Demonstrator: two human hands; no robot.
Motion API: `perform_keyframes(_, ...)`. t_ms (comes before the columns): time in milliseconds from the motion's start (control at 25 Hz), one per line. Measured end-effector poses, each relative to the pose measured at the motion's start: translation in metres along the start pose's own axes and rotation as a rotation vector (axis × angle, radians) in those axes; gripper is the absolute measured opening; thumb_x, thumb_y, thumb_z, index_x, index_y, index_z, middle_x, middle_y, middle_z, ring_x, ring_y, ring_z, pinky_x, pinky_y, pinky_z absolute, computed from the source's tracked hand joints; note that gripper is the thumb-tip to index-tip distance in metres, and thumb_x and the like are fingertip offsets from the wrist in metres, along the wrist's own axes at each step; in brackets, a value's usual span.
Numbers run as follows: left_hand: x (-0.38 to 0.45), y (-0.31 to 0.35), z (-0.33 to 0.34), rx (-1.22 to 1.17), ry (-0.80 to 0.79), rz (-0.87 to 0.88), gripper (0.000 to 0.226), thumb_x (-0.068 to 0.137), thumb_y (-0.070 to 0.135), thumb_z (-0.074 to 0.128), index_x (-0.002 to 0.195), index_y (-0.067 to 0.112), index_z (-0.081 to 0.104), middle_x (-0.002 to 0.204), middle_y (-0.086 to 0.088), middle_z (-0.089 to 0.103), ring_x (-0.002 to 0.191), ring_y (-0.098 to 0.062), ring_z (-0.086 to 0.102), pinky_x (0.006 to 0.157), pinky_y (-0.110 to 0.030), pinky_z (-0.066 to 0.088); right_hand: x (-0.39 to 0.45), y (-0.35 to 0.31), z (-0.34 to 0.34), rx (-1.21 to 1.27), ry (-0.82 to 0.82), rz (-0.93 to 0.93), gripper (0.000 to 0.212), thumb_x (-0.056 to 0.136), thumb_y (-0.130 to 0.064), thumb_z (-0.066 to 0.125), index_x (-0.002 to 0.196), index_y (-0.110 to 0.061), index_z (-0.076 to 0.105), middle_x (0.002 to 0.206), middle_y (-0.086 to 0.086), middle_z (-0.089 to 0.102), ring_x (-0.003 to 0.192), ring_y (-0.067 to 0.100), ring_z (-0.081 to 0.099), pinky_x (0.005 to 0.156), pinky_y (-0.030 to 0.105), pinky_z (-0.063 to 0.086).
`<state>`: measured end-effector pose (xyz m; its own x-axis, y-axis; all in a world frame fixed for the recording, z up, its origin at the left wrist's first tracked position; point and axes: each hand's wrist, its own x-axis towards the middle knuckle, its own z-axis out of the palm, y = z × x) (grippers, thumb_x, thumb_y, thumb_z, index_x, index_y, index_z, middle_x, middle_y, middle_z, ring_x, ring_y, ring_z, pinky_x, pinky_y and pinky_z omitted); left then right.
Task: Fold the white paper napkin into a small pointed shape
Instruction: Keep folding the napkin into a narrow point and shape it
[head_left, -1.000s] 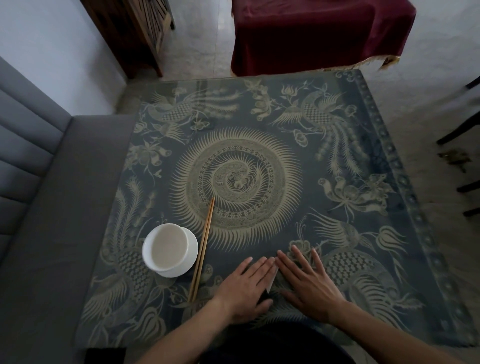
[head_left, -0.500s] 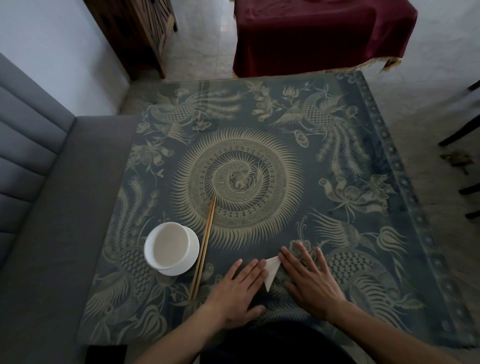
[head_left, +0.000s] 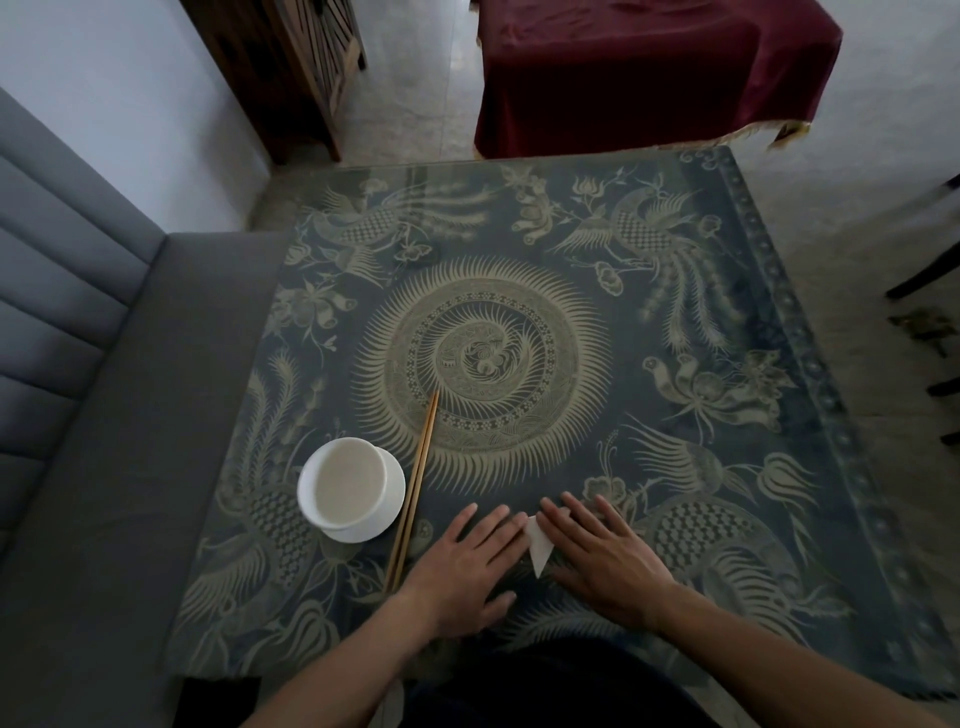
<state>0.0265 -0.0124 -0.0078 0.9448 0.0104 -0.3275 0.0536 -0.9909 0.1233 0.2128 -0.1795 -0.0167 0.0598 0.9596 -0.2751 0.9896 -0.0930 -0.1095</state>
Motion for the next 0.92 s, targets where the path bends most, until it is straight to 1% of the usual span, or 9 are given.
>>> perform_keyframes(200, 0.008, 0.018, 0.007, -0.034, -0.021, 0.027, 0.078, 0.096, 0.053, 0.031, 0.157, 0.015, 0.001, 0.164, -0.005, -0.008, 0.149, -0.018, -0.013, 0.119, -0.051, -0.003, -0.001, 0.003, 0.006, 0.012, -0.008, 0.000, 0.065, 0.098, -0.054, 0.033, 0.151, -0.016, 0.031, 0.159, 0.003, 0.024, 0.145, 0.026, 0.019, 0.110, 0.048, 0.010)
perform_keyframes(280, -0.001, 0.017, 0.015, -0.017, -0.033, 0.029, 0.077, 0.095, 0.056, 0.035, 0.157, 0.018, 0.009, 0.164, -0.007, 0.004, 0.150, -0.021, -0.003, 0.120, -0.052, 0.001, 0.000, 0.002, 0.010, 0.036, -0.010, 0.015, 0.066, 0.099, -0.055, 0.032, 0.153, -0.017, 0.025, 0.161, 0.002, 0.020, 0.147, 0.026, 0.015, 0.111, 0.050, 0.010)
perform_keyframes(400, -0.017, 0.014, 0.022, 0.001, -0.054, 0.047, 0.073, 0.090, 0.058, 0.041, 0.154, 0.027, 0.025, 0.161, -0.004, 0.023, 0.147, -0.026, 0.021, 0.116, -0.056, 0.021, 0.000, 0.001, 0.014, 0.051, -0.010, 0.029, 0.068, 0.100, -0.056, 0.031, 0.154, -0.017, 0.020, 0.161, 0.002, 0.016, 0.147, 0.026, 0.013, 0.111, 0.051, 0.010)
perform_keyframes(520, -0.014, 0.010, 0.019, 0.014, -0.008, 0.112, 0.067, 0.087, 0.055, 0.041, 0.150, 0.032, 0.031, 0.159, -0.003, 0.030, 0.145, -0.032, 0.026, 0.113, -0.060, 0.022, -0.001, 0.000, 0.011, 0.050, -0.011, 0.025, 0.068, 0.099, -0.056, 0.035, 0.154, -0.017, 0.024, 0.161, 0.001, 0.019, 0.146, 0.027, 0.016, 0.111, 0.050, 0.010)
perform_keyframes(600, -0.009, 0.007, 0.014, -0.024, 0.068, 0.144, 0.058, 0.087, 0.053, 0.043, 0.141, 0.032, 0.042, 0.148, -0.003, 0.042, 0.141, -0.031, 0.033, 0.114, -0.057, 0.023, 0.000, 0.001, 0.007, 0.052, -0.002, 0.023, 0.067, 0.098, -0.057, 0.037, 0.152, -0.018, 0.030, 0.159, 0.001, 0.025, 0.145, 0.027, 0.022, 0.110, 0.049, 0.010)
perform_keyframes(680, -0.001, 0.007, 0.008, -0.178, 0.171, 0.013, 0.046, 0.088, 0.052, 0.048, 0.129, 0.030, 0.051, 0.131, 0.000, 0.052, 0.128, -0.024, 0.045, 0.109, -0.050, 0.034, 0.000, 0.001, 0.003, 0.065, 0.008, 0.026, 0.065, 0.098, -0.057, 0.035, 0.151, -0.019, 0.033, 0.158, 0.000, 0.026, 0.144, 0.026, 0.023, 0.109, 0.048, 0.007)
perform_keyframes(760, 0.014, 0.007, -0.004, -0.324, 0.217, -0.240, 0.044, 0.091, 0.055, 0.047, 0.124, 0.027, 0.053, 0.120, 0.004, 0.052, 0.116, -0.019, 0.049, 0.099, -0.038, 0.038, 0.002, -0.001, 0.002, 0.074, 0.031, 0.041, 0.063, 0.098, -0.055, 0.032, 0.150, -0.020, 0.036, 0.158, -0.001, 0.028, 0.144, 0.026, 0.023, 0.112, 0.051, 0.009)
perform_keyframes(840, 0.033, 0.010, -0.013, -0.347, 0.171, -0.389, 0.046, 0.090, 0.058, 0.050, 0.125, 0.027, 0.053, 0.119, 0.005, 0.050, 0.113, -0.017, 0.046, 0.093, -0.035, 0.036, 0.002, -0.004, 0.001, 0.066, 0.043, 0.060, 0.060, 0.097, -0.051, 0.032, 0.148, -0.020, 0.039, 0.157, -0.002, 0.032, 0.143, 0.025, 0.028, 0.116, 0.054, 0.021)
perform_keyframes(920, 0.046, 0.015, -0.018, -0.361, 0.154, -0.464, 0.042, 0.088, 0.055, 0.058, 0.119, 0.027, 0.055, 0.117, 0.005, 0.049, 0.112, -0.016, 0.045, 0.091, -0.035, 0.037, 0.003, -0.007, -0.002, 0.080, 0.079, 0.080, 0.055, 0.094, -0.045, 0.038, 0.142, -0.021, 0.049, 0.151, -0.002, 0.043, 0.138, 0.024, 0.040, 0.108, 0.051, 0.036)
